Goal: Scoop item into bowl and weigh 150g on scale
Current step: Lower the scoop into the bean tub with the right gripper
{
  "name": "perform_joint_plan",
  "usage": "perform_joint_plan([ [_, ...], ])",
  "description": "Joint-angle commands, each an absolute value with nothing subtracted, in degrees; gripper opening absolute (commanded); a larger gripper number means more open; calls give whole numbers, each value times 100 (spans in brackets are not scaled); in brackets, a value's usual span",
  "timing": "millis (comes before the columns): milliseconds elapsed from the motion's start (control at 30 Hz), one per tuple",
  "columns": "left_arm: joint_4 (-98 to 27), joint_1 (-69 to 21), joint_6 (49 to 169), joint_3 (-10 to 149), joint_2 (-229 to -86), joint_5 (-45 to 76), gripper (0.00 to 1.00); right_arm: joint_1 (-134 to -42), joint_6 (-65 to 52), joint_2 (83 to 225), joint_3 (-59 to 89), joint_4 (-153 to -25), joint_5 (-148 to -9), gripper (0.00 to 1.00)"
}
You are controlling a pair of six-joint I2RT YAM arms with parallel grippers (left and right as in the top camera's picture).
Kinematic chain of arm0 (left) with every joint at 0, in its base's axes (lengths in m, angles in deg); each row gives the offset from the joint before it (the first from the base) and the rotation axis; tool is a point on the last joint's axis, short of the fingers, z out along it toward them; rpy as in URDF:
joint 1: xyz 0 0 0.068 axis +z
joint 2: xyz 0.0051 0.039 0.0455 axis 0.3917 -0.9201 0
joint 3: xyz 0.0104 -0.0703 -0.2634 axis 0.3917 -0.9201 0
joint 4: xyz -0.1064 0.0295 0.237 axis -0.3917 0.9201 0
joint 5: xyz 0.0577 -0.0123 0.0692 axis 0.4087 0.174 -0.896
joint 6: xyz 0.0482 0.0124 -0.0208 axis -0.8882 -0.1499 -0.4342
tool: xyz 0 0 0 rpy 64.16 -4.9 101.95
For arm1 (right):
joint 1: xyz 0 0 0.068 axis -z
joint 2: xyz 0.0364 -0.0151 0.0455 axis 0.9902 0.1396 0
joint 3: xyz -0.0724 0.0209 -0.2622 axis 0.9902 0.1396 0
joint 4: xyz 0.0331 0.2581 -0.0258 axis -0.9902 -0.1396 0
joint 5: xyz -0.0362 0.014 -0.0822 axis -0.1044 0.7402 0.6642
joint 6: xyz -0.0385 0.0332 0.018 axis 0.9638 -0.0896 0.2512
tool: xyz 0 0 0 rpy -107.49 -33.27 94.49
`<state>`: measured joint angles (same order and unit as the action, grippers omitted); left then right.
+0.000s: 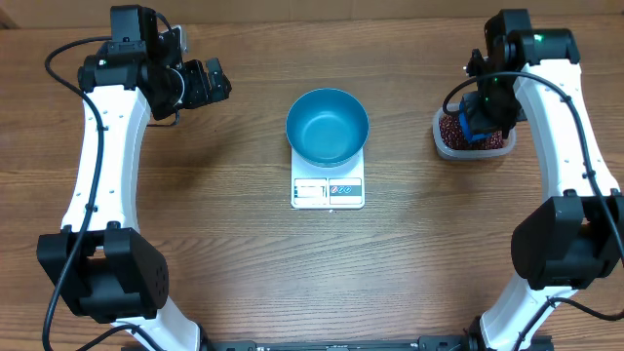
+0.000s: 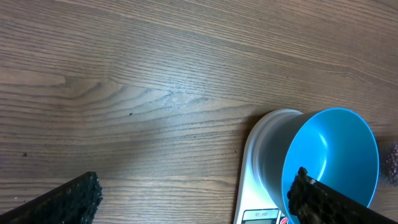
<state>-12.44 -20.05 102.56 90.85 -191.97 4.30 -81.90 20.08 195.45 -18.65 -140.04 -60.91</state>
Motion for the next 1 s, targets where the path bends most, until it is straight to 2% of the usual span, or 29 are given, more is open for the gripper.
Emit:
perform_joint_plan([
  [0, -1248, -2019, 10105, 9201, -19024, 376, 100, -8146, 1938, 19593, -1732, -13921, -5988, 9],
  [100, -1251, -2019, 10105, 9201, -19024, 378, 100, -8146, 1936, 19593, -1730, -13919, -5992, 10],
  [200, -1251, -2019, 10107, 9201, -19024, 376, 100, -8146, 1934, 19593, -1730, -13860, -5992, 18],
  [233, -1251, -2019, 10105, 9201, -19024, 376, 100, -8146, 1934, 19593, -1730, -13841, -5992, 41],
  [333, -1251, -2019, 10107, 9201, -19024, 376, 100, -8148, 1934, 19593, -1732, -13814, -5990, 64],
  [367, -1251, -2019, 10107, 9201, -19024, 376, 99, -8146, 1746, 19582, -1789, -13788, -5986, 75],
  [600, -1251, -2019, 10105, 9201, -19024, 376, 99, -8146, 977, 19162, -2737, -14216, -6012, 80],
  [833, -1251, -2019, 10107, 9201, -19024, 376, 100, -8065, 384, 18806, -2746, -14706, -5988, 79],
  [967, -1251, -2019, 10107, 9201, -19024, 376, 100, -7796, 255, 18808, -2420, -14477, -6012, 79],
])
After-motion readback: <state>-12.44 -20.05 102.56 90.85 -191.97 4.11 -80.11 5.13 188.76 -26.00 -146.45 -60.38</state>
